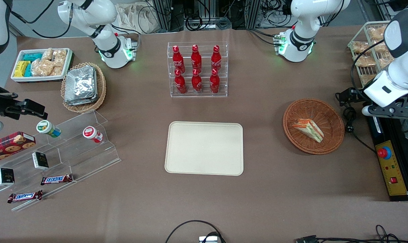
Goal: Place sandwich from basket to tray
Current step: 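Move the left gripper over the wrapped sandwich in the wicker basket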
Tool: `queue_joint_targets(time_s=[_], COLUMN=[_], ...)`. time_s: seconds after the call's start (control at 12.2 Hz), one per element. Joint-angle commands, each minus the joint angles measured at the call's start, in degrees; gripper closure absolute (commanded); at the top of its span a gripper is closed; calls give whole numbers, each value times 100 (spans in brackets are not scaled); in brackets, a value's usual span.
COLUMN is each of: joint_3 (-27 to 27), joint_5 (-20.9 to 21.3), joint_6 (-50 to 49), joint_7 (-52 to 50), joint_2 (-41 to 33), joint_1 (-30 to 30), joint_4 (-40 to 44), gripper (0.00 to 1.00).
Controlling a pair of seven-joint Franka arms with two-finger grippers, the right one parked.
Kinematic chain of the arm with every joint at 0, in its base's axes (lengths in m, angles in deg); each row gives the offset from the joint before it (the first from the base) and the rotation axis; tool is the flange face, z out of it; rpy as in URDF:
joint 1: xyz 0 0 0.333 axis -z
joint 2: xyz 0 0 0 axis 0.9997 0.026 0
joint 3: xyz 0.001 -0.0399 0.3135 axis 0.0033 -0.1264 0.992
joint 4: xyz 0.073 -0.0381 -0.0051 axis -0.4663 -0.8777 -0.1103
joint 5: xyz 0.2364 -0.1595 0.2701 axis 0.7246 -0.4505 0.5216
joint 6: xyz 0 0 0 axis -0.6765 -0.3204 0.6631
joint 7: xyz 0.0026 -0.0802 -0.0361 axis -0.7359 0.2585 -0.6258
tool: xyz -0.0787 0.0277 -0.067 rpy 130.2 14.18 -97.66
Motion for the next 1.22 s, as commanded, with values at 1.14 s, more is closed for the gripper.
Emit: queue_joint_targets(time_s=[1.14], joint_3=[-226], joint_5=[-125], joint_6=[2337], joint_7=[-5404], joint_2=[235], joint_1=[210], joint_4=[-2024], gripper=[0])
